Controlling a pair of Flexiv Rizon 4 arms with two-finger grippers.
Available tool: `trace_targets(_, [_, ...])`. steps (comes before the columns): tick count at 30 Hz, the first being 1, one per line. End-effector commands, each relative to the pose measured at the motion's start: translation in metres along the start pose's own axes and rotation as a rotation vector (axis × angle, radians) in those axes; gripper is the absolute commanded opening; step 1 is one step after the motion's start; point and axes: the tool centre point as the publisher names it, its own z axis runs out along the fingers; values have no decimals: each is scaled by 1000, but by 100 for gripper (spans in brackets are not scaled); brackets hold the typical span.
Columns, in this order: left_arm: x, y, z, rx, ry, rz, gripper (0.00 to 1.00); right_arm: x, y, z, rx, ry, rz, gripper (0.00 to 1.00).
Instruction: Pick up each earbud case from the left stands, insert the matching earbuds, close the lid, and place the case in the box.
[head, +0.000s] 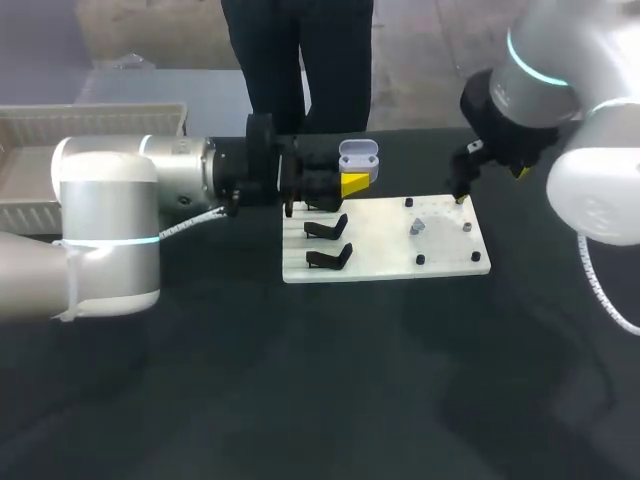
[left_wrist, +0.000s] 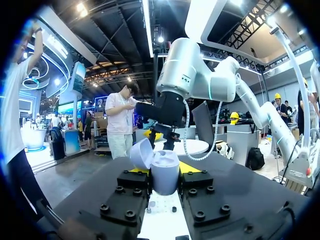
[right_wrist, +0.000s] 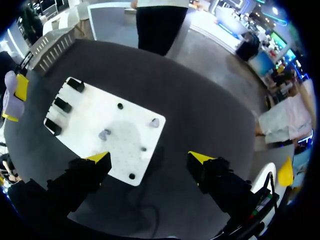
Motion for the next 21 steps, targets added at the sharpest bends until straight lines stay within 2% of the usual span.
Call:
trace_targets(1, [0, 0, 0, -3, -3, 3, 0, -21, 1, 21, -9, 80, -23, 100])
trace_targets(14, [0, 0, 0, -3, -3, 3, 0, -30, -4, 49, 24, 191, -40, 100])
trace_targets(21, [0, 0, 0, -3, -3, 3, 0, -25, -8, 60, 34, 199, 5, 100])
